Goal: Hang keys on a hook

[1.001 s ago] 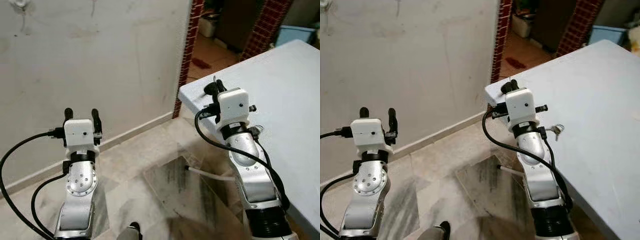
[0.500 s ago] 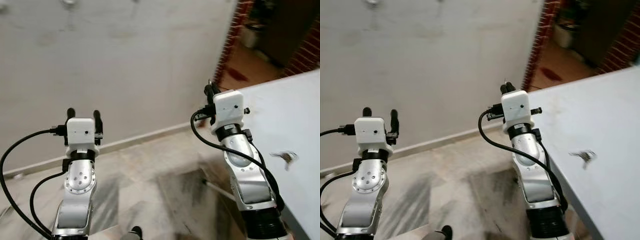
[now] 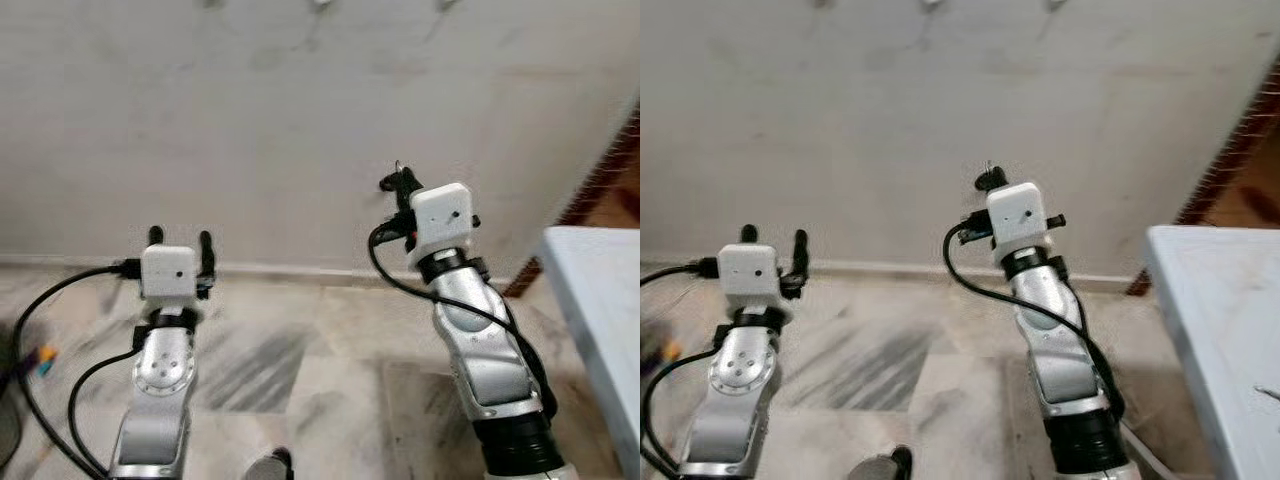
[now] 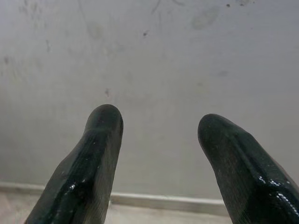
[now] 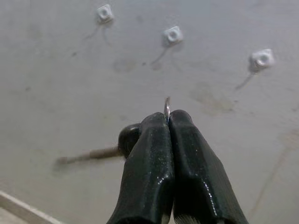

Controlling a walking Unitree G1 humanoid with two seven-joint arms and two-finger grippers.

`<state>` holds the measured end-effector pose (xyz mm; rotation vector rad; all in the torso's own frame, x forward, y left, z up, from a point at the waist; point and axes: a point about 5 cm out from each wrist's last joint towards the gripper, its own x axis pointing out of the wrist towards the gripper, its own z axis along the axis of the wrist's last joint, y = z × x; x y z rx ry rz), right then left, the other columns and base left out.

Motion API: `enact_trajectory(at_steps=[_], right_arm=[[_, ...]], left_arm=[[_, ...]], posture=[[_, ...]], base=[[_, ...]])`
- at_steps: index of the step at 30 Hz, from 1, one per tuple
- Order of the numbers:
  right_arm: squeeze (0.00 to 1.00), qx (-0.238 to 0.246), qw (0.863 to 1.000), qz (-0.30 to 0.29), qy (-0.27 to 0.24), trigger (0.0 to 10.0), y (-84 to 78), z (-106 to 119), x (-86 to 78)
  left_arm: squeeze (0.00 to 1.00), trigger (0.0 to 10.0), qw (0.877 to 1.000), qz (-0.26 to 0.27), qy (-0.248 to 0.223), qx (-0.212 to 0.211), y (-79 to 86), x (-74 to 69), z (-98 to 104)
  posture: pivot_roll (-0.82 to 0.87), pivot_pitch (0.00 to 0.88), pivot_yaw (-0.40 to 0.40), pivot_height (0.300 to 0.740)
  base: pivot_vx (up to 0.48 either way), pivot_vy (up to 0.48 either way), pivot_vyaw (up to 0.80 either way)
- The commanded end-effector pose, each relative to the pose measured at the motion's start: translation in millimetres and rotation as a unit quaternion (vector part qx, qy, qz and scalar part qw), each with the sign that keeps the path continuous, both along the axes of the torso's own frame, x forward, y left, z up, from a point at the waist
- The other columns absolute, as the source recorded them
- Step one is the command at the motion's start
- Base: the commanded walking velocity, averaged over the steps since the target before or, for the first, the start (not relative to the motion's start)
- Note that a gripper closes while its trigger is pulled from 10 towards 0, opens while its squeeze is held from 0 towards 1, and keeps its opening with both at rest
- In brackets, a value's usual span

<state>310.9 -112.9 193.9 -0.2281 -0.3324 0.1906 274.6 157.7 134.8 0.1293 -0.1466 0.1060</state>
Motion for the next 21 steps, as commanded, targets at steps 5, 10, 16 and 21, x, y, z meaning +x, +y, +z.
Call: enact_trajectory(at_steps=[5,10,16,21], right_arm=[[0.0,0.018,1.0,0.009,-0.013,10.0,2.9,6.7,-1.4],[0.0,0.017,1.0,0.01,-0.014,10.0,3.0,7.4,-0.7],[0.0,0.018,1.0,0.01,-0.013,10.0,2.6,7.7,0.0],[0.0,0.009,1.0,0.008,-0.017,10.0,-1.3,8.5,1.5]], left_arm=[[0.0,10.0,1.0,0.007,0.009,-0.009,5.7,4.3,-0.2],[0.0,10.0,1.0,0.008,0.012,-0.015,6.1,5.6,-0.9],[0.0,10.0,1.0,0.011,0.012,-0.021,6.6,6.6,-1.1],[0.0,10.0,1.0,0.012,0.012,-0.02,7.1,7.5,-0.8]], posture=[[0.07,0.104,-0.015,0.74],[0.07,0.102,-0.02,0.74],[0.07,0.101,-0.023,0.74],[0.07,0.102,-0.019,0.74]], base=[[0.0,0.052,0.0],[0.0,0.283,0.0],[0.0,0.307,0.0],[0.0,0.343,0.0]])
